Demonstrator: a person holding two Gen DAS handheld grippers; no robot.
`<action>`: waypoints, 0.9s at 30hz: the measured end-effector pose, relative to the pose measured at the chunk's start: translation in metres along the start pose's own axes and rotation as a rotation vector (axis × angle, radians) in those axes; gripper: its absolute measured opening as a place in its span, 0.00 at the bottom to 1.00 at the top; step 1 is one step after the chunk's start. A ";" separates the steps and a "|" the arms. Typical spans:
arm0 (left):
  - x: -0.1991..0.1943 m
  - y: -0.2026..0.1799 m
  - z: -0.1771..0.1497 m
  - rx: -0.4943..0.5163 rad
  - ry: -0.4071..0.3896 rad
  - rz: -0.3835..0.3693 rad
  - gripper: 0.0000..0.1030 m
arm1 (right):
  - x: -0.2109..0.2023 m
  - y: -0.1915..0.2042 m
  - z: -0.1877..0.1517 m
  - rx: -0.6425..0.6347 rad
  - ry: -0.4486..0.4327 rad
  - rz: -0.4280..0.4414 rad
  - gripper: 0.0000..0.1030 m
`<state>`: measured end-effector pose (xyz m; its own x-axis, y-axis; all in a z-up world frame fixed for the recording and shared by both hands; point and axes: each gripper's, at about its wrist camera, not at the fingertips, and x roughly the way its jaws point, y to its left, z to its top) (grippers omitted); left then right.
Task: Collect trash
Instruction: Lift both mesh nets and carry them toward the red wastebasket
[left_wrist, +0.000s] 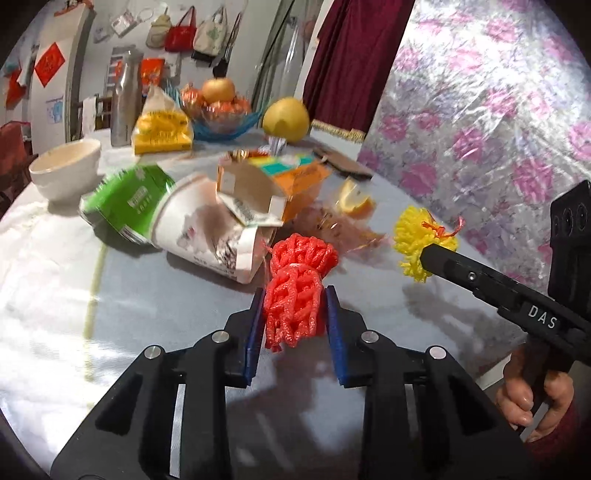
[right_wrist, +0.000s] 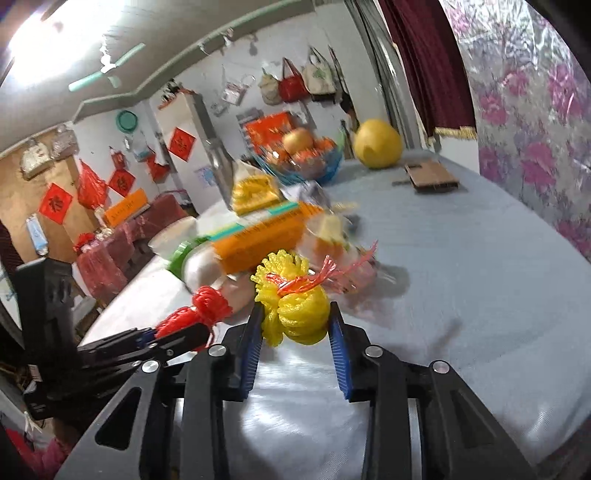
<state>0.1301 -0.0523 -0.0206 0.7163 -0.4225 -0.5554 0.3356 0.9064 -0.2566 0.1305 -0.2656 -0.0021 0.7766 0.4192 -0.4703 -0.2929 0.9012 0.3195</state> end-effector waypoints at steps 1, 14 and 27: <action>-0.008 -0.001 0.001 -0.001 -0.017 -0.003 0.31 | -0.010 0.003 0.001 -0.002 -0.020 0.013 0.33; -0.065 -0.011 -0.001 0.024 -0.113 0.019 0.31 | -0.081 0.011 -0.004 -0.003 -0.122 -0.015 0.33; -0.073 -0.064 -0.026 0.075 -0.070 -0.083 0.31 | -0.162 -0.021 -0.046 0.054 -0.172 -0.132 0.33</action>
<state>0.0410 -0.0795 0.0158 0.7244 -0.4972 -0.4774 0.4381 0.8668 -0.2380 -0.0149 -0.3477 0.0297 0.8913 0.2691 -0.3649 -0.1560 0.9377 0.3105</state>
